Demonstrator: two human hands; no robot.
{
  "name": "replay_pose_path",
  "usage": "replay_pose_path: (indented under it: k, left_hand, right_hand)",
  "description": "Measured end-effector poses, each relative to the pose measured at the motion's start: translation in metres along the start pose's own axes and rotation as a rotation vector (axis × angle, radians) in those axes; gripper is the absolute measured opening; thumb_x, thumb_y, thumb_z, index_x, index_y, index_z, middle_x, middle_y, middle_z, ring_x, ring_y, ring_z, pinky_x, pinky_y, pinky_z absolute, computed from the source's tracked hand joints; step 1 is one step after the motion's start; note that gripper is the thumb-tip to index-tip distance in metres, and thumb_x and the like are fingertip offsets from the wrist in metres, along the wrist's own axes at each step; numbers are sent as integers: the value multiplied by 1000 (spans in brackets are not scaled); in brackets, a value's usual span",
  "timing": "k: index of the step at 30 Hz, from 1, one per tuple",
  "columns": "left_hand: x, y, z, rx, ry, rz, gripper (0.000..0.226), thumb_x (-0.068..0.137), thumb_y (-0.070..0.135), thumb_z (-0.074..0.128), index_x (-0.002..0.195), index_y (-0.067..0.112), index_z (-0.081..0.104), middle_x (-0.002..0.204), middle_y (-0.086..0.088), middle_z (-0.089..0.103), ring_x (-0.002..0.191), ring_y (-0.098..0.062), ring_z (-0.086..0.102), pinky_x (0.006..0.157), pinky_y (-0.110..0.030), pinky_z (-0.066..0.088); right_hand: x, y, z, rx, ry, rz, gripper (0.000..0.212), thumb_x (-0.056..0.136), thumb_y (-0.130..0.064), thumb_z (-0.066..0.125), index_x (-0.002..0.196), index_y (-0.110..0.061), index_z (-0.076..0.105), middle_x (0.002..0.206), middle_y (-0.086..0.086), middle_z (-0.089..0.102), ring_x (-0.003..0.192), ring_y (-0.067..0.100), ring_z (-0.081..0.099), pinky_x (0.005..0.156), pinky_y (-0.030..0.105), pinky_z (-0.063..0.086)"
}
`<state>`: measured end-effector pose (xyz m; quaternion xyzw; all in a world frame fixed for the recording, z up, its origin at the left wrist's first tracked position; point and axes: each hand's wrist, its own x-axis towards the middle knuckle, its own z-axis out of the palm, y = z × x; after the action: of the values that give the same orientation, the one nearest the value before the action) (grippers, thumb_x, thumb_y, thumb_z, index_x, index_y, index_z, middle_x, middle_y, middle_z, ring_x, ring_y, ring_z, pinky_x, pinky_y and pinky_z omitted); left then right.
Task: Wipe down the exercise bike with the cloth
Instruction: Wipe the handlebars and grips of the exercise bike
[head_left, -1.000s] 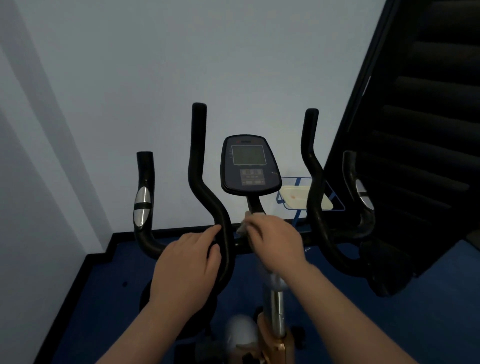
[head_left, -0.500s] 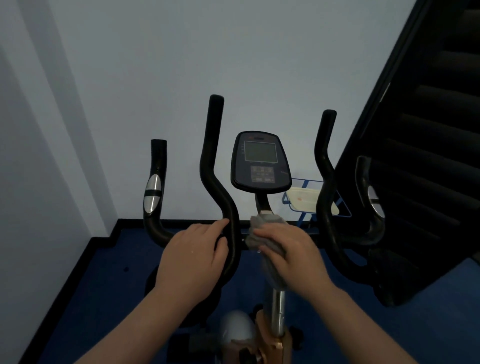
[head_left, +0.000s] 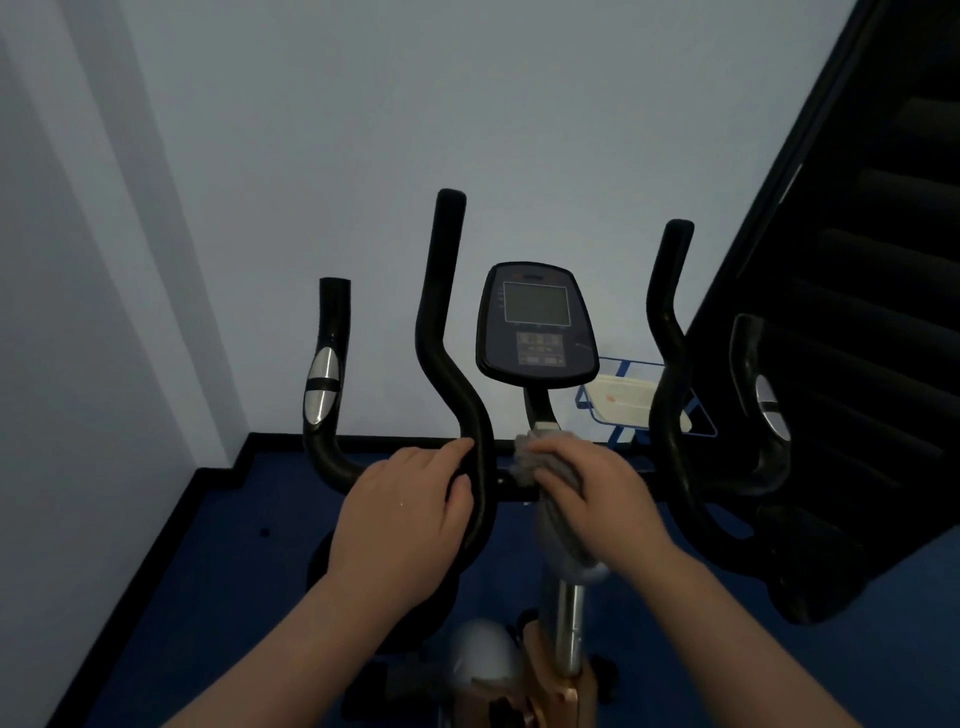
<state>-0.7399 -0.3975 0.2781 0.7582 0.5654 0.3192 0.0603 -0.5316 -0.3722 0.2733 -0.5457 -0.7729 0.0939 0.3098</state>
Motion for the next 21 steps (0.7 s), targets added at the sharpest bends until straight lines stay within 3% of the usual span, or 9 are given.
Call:
replay_pose_path:
  k: [3,6,9,12,14,17,19,21]
  left_hand:
    - [0,0,0,4,-5,2,38,96,29,44,133,25,56,101,10,66,91,-8,56,74,-23,34]
    - [0,0,-1,5,-14,0,39,96,29,43,133,25,55,103,10,65,92,-7,55,75,-22,35]
    - [-1,1,-5,-30,-19,3,37,96,27,48,133,24,55,112,10,64,103,-7,54,86,-22,38]
    - [-8,-5,-15,-54,-30,20,39,94,29,53,133,27,54,118,14,60,109,-2,50,94,-21,39]
    - [-14,-19,-25,-9,-17,-19,40,94,32,54,134,28,53,126,15,58,116,-3,49,100,-20,36]
    - [-21,-42,-35,20,-19,-139,41,97,35,50,137,30,51,144,15,46,136,-1,35,115,-26,23]
    - [-24,-47,-37,-85,-41,-198,38,100,33,45,138,33,49,149,18,37,140,5,21,119,-25,11]
    - [-25,-46,-35,-41,-62,-193,39,102,34,38,141,36,44,151,21,33,139,10,15,120,-25,4]
  right_hand:
    - [11,-24,22,-142,142,104,20,91,-18,62,108,-27,67,98,-7,69,93,13,60,79,27,45]
    - [-8,-32,31,-108,190,1,29,84,-7,69,109,-21,69,100,-8,70,95,7,59,93,33,47]
    - [-33,-11,15,-88,128,-136,45,78,0,71,115,-25,66,113,-16,66,110,-2,55,112,36,33]
    - [-27,-5,5,-119,109,-178,46,76,1,72,114,-24,67,114,-15,65,112,-2,54,115,21,21]
    - [-16,-14,9,-4,168,-68,35,85,-7,69,113,-27,67,110,-16,65,107,2,56,107,14,30]
    - [-3,-32,18,279,261,157,29,91,-20,64,115,-38,63,109,-20,63,105,0,58,93,26,48]
    - [5,-47,24,245,305,20,33,91,-19,65,118,-37,62,110,-28,63,108,-4,57,101,31,44]
    - [12,-60,30,102,170,-214,34,89,-18,67,121,-32,63,119,-25,62,121,-4,50,116,37,25]
